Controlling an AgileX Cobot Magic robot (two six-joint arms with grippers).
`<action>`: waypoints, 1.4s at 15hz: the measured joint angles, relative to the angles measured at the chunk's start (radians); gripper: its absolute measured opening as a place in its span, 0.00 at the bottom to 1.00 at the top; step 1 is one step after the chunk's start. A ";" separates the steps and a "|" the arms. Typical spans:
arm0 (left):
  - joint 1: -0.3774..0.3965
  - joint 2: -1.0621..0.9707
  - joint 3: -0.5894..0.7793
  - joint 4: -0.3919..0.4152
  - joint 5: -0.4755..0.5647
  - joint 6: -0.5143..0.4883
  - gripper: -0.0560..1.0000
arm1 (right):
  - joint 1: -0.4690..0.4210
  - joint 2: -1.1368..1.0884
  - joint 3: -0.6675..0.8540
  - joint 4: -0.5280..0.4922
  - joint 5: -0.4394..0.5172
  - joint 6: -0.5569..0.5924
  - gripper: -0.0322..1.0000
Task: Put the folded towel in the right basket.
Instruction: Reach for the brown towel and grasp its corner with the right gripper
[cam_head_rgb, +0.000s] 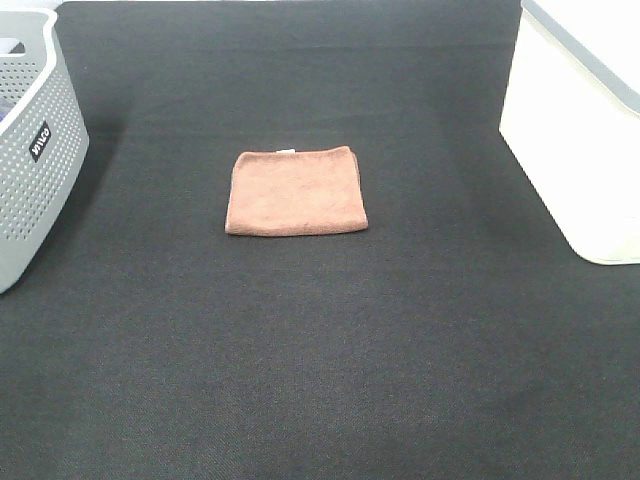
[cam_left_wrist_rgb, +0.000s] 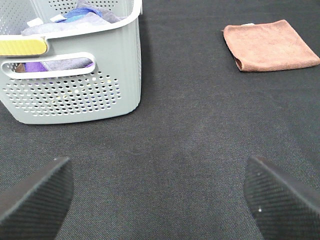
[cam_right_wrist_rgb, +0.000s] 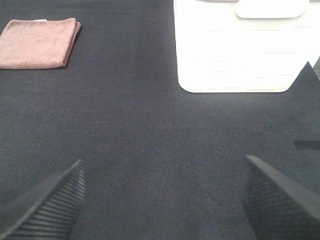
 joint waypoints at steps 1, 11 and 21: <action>0.000 0.000 0.000 0.000 0.000 0.000 0.88 | 0.000 0.000 0.000 0.000 0.000 0.000 0.80; 0.000 0.000 0.000 0.000 0.000 0.000 0.88 | 0.000 0.000 0.000 0.000 0.000 0.000 0.80; 0.000 0.000 0.000 0.000 0.000 0.000 0.88 | 0.000 0.000 0.000 0.000 0.000 0.000 0.80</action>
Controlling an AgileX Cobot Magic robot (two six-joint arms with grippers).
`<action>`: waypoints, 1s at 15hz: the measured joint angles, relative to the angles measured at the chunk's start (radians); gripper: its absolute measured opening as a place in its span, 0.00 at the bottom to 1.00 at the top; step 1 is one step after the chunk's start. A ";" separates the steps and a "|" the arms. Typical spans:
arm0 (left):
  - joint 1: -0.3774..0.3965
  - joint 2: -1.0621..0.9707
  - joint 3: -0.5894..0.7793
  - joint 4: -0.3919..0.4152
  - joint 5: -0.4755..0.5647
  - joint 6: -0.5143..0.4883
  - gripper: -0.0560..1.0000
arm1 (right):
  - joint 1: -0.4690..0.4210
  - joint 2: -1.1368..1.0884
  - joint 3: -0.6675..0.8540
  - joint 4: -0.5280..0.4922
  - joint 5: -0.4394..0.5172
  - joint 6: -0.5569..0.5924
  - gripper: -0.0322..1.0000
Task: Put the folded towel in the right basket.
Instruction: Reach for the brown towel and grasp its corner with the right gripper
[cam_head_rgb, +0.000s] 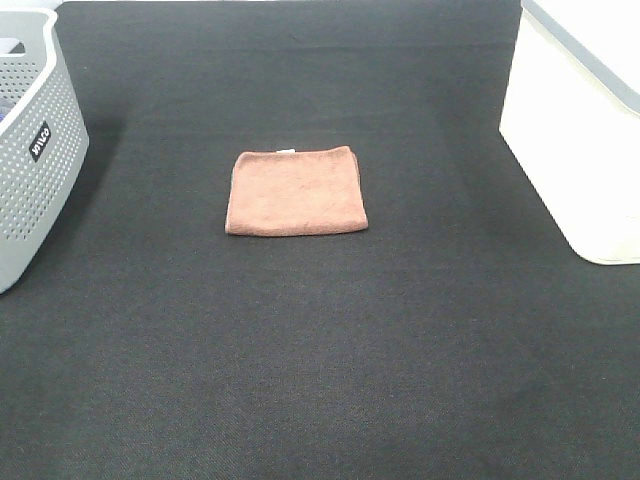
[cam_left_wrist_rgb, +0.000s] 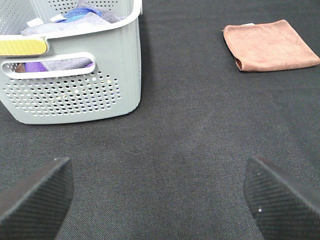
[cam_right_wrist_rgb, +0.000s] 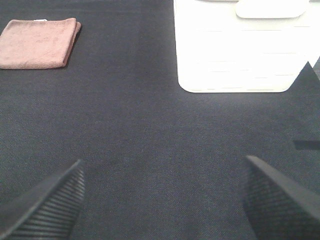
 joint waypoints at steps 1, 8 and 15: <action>0.000 0.000 0.000 0.000 0.000 0.000 0.88 | 0.000 0.000 0.000 0.000 0.000 0.000 0.80; 0.000 0.000 0.000 0.000 0.000 0.000 0.88 | 0.000 0.000 0.000 0.000 0.000 0.000 0.80; 0.000 0.000 0.000 0.000 0.000 0.000 0.88 | 0.000 0.000 0.000 0.000 0.000 0.000 0.80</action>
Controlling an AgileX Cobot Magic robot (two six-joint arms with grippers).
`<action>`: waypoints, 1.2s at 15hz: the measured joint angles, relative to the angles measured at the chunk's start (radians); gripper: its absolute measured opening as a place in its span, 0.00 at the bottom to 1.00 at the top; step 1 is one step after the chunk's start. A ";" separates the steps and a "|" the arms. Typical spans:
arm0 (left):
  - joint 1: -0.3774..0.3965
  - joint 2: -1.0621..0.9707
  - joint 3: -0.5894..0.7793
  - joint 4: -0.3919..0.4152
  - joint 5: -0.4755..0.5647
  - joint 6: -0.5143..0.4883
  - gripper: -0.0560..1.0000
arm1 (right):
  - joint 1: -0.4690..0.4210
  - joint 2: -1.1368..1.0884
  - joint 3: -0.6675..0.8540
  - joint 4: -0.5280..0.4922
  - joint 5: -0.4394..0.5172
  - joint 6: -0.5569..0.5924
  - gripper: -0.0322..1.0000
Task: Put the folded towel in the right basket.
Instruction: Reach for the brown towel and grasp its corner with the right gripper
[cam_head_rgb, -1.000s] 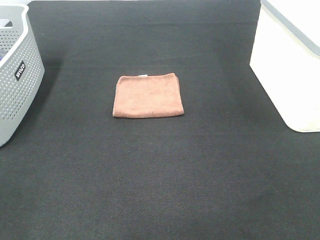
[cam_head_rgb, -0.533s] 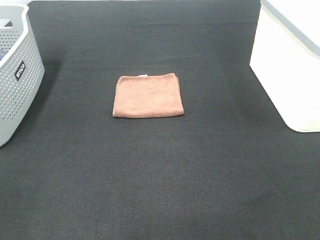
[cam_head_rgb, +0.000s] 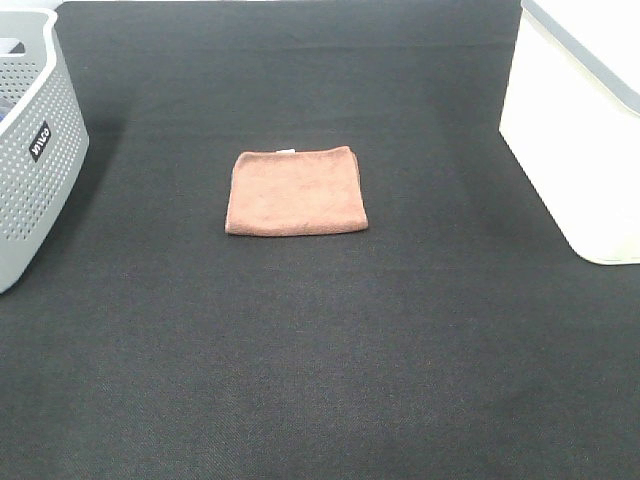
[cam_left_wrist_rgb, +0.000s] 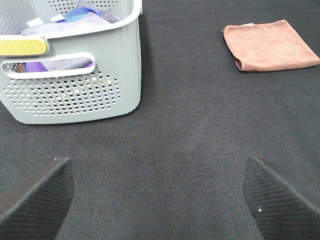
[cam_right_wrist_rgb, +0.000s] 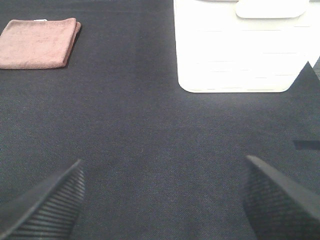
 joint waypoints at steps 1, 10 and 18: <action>0.000 0.000 0.000 0.000 0.000 0.000 0.88 | 0.000 0.000 0.000 0.000 0.000 0.000 0.80; 0.000 0.000 0.000 0.000 0.000 0.000 0.88 | 0.000 0.000 0.000 0.000 0.000 0.000 0.80; 0.000 0.000 0.000 0.000 0.000 0.000 0.88 | 0.000 0.000 0.000 0.001 0.000 0.000 0.80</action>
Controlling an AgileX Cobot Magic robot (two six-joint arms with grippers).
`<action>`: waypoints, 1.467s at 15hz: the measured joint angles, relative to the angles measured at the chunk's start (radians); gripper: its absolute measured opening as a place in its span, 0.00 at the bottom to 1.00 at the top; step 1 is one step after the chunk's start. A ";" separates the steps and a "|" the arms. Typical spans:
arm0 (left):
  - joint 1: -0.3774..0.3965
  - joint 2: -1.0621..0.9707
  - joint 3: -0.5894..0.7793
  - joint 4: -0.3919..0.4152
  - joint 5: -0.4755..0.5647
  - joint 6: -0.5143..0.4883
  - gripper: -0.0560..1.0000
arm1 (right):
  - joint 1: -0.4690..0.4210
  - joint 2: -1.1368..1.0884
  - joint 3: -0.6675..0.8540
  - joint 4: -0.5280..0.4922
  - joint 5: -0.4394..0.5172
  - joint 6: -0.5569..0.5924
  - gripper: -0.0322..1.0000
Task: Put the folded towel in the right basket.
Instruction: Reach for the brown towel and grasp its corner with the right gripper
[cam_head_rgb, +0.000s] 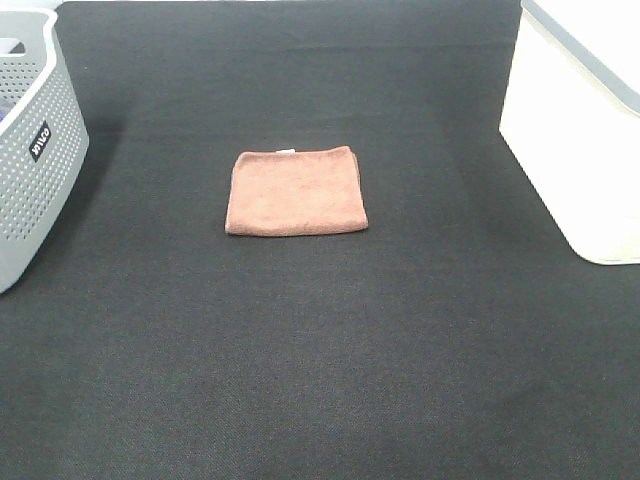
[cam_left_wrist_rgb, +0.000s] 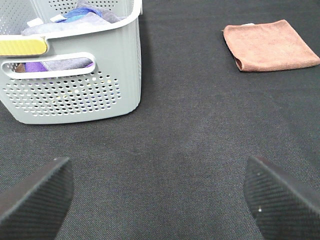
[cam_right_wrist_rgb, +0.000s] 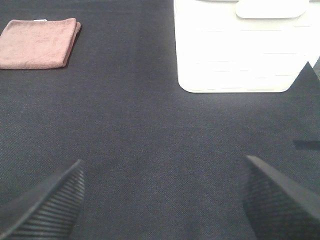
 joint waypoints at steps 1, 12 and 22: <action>0.000 0.000 0.000 0.000 0.000 0.000 0.88 | 0.000 0.008 -0.003 0.006 -0.001 0.000 0.80; 0.000 0.000 0.000 0.000 0.000 0.000 0.88 | 0.000 0.873 -0.387 0.174 -0.499 -0.049 0.77; 0.000 0.000 0.000 0.000 0.000 0.000 0.88 | 0.115 1.429 -0.796 0.457 -0.391 -0.323 0.76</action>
